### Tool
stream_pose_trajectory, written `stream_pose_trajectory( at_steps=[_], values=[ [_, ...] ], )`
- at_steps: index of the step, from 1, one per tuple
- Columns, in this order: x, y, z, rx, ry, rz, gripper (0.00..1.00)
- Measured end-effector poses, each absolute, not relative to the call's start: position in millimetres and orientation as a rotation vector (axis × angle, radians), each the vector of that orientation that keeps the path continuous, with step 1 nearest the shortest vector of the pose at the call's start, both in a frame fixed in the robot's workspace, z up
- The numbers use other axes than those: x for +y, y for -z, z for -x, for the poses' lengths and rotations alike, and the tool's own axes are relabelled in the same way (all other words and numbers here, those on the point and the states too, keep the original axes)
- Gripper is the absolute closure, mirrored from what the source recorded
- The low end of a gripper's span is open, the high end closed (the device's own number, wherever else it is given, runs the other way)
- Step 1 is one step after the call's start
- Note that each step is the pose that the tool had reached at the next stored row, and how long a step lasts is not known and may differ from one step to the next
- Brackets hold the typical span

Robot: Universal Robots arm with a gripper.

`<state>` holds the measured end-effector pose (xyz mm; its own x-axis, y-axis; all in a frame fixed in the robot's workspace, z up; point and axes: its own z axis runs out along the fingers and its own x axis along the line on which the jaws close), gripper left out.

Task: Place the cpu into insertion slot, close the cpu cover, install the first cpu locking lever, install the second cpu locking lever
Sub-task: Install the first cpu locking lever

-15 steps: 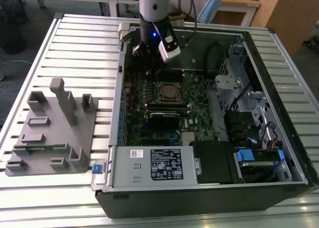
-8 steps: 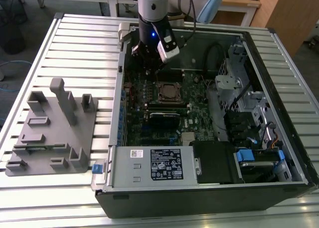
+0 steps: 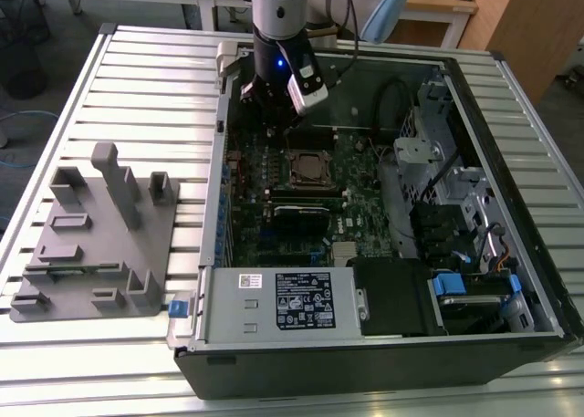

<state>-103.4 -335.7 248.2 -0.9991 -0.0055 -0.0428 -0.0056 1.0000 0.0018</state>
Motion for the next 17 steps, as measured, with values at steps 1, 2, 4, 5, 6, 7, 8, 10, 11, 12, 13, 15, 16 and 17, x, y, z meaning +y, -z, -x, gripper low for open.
stream_pose_trajectory(
  at_steps=[1,2,4,5,6,7,8,10,11,12,13,15,16,17],
  values=[
    [-335.7,-248.2,104.1,3.099,-0.003,0.009,0.89],
    [-335.7,-248.3,105.2,3.099,-0.003,0.009,0.89],
    [-335.7,-248.1,107.0,3.098,-0.003,0.009,0.89],
    [-335.7,-248.1,107.4,3.095,-0.008,0.009,0.89],
    [-335.7,-248.1,107.5,3.092,-0.022,0.009,0.89],
    [-335.7,-248.1,107.5,3.089,-0.04,0.008,0.89],
    [-335.7,-248.1,107.6,3.088,-0.05,0.008,0.89],
    [-335.6,-248.2,107.6,3.088,-0.053,0.007,0.89],
    [-335.7,-248.9,107.7,3.088,-0.052,0.007,0.89],
    [-335.7,-249.8,107.6,3.088,-0.053,0.008,0.89],
    [-335.7,-251.2,107.6,3.088,-0.052,0.008,0.89],
    [-335.7,-254.2,107.6,3.088,-0.052,0.008,0.89],
    [-335.7,-255.6,107.6,3.088,-0.053,0.008,0.89],
    [-335.7,-256.8,107.6,3.088,-0.053,0.008,0.89]
  ],
)
